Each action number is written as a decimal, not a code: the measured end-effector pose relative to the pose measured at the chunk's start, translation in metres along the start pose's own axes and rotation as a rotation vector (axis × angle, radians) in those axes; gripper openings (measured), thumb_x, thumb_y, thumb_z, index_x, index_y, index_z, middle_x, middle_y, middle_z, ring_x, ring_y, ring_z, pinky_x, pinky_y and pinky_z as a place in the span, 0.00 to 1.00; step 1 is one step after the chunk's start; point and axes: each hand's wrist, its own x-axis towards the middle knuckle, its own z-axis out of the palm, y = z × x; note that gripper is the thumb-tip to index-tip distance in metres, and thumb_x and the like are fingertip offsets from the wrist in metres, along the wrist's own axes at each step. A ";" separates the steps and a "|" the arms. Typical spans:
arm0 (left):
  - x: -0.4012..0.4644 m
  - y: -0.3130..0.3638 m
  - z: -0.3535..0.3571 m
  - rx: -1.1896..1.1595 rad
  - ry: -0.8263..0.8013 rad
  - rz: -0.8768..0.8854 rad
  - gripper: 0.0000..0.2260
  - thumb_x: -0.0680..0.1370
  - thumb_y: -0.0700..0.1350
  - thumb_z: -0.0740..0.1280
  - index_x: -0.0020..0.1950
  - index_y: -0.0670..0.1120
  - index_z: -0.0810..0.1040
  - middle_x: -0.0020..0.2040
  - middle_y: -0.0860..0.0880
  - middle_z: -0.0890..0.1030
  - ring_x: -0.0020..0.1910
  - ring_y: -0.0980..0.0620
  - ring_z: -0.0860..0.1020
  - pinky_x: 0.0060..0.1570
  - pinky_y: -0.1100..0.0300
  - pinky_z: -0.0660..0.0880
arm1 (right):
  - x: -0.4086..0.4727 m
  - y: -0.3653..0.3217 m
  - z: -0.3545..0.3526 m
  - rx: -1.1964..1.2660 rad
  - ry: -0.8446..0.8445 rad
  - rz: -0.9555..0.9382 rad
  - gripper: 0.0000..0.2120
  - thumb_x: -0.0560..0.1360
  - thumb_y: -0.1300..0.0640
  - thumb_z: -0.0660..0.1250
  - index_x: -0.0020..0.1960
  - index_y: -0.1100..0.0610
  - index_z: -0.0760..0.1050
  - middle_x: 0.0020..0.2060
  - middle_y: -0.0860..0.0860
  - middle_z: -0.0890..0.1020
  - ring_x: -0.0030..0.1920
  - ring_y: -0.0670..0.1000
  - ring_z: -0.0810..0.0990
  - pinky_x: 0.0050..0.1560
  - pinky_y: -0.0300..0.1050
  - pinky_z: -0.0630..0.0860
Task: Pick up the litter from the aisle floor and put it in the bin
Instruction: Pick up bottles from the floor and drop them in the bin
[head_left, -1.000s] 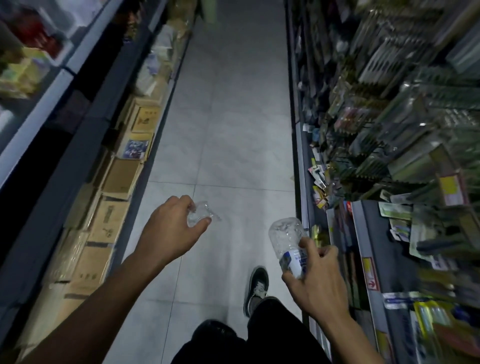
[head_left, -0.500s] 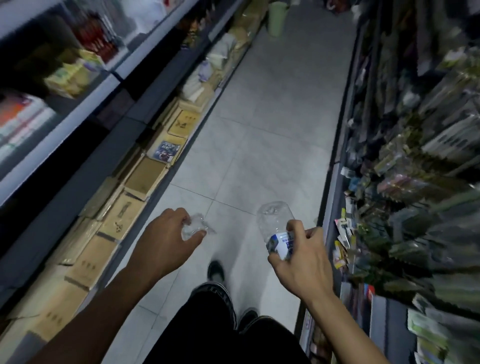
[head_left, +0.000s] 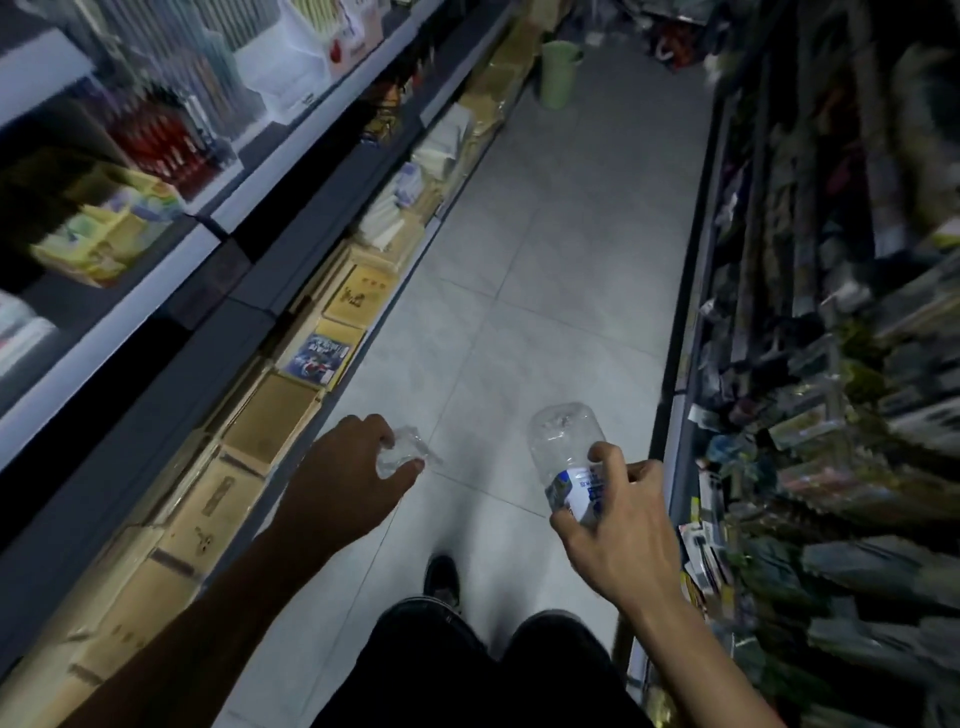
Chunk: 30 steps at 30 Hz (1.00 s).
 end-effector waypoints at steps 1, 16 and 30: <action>0.017 0.006 0.000 0.000 -0.008 0.028 0.17 0.73 0.61 0.73 0.51 0.51 0.76 0.46 0.52 0.78 0.43 0.55 0.77 0.43 0.58 0.77 | 0.010 0.001 -0.002 0.004 0.009 0.022 0.32 0.64 0.41 0.72 0.65 0.41 0.64 0.51 0.49 0.64 0.43 0.54 0.74 0.34 0.47 0.75; 0.263 0.145 0.041 0.081 -0.104 0.308 0.18 0.72 0.62 0.73 0.52 0.51 0.77 0.46 0.52 0.76 0.42 0.54 0.75 0.40 0.60 0.69 | 0.171 0.077 -0.032 0.055 0.074 0.309 0.27 0.64 0.39 0.70 0.60 0.41 0.65 0.48 0.49 0.63 0.34 0.48 0.70 0.30 0.43 0.67; 0.421 0.217 0.057 0.167 -0.007 0.231 0.18 0.70 0.58 0.76 0.48 0.49 0.75 0.39 0.54 0.74 0.34 0.58 0.71 0.33 0.72 0.60 | 0.420 0.110 -0.089 0.066 0.028 0.128 0.27 0.64 0.41 0.72 0.58 0.43 0.64 0.49 0.49 0.63 0.39 0.54 0.72 0.32 0.44 0.68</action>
